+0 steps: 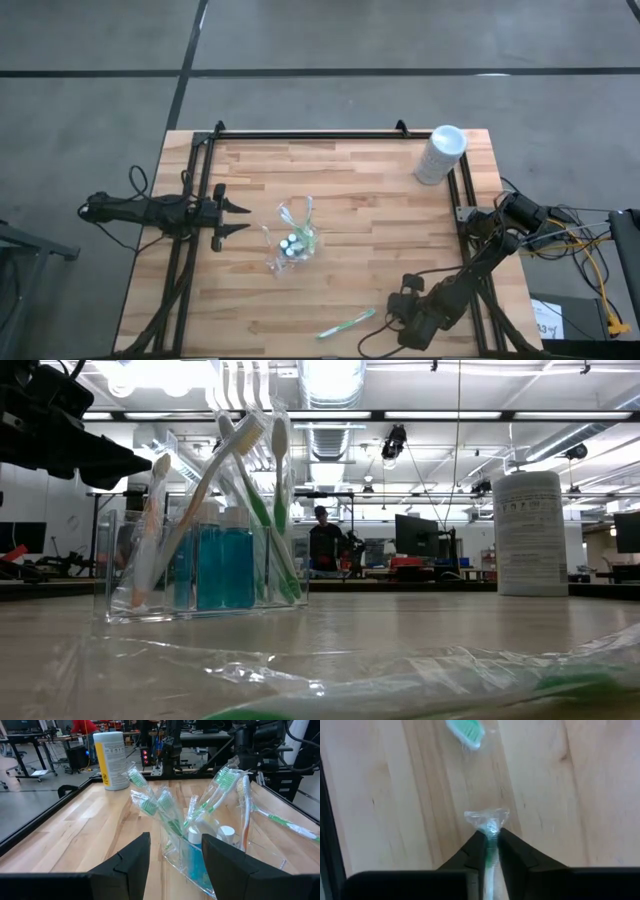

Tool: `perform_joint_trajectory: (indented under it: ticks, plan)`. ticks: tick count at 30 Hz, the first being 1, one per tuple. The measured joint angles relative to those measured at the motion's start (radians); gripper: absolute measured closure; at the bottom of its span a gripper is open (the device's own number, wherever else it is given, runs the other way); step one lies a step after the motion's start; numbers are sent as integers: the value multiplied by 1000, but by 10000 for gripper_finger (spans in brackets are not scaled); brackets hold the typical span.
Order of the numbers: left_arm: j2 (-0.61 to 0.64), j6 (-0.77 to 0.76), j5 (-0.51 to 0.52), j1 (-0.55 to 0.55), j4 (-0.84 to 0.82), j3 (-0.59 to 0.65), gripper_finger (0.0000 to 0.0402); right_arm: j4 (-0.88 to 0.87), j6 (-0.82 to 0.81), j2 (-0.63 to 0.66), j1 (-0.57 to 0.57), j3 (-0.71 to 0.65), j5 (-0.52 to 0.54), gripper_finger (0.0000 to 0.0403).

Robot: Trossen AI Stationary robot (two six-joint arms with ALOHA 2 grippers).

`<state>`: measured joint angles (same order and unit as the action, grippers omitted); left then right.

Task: Pick & Place toothbrushing station
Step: Put the green toothbrush into the transparent organizer

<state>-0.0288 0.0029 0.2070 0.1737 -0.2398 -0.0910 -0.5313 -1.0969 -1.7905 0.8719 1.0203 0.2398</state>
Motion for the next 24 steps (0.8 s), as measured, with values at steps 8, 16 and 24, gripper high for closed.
perform_joint_trajectory:
  ticks: [8, 16, 24]
  plan:
    - [0, 0, 0, 0, 0, 0, 220, 38, 1, 11, 0, 1, 101, 393]
    - [0, 0, 0, 0, 0, 0, 220, 42, 31, 102, 0, 1, 309, 394]
    - [0, 0, 0, 0, 0, 0, 220, 85, 190, 240, -6, 1, 651, 394]
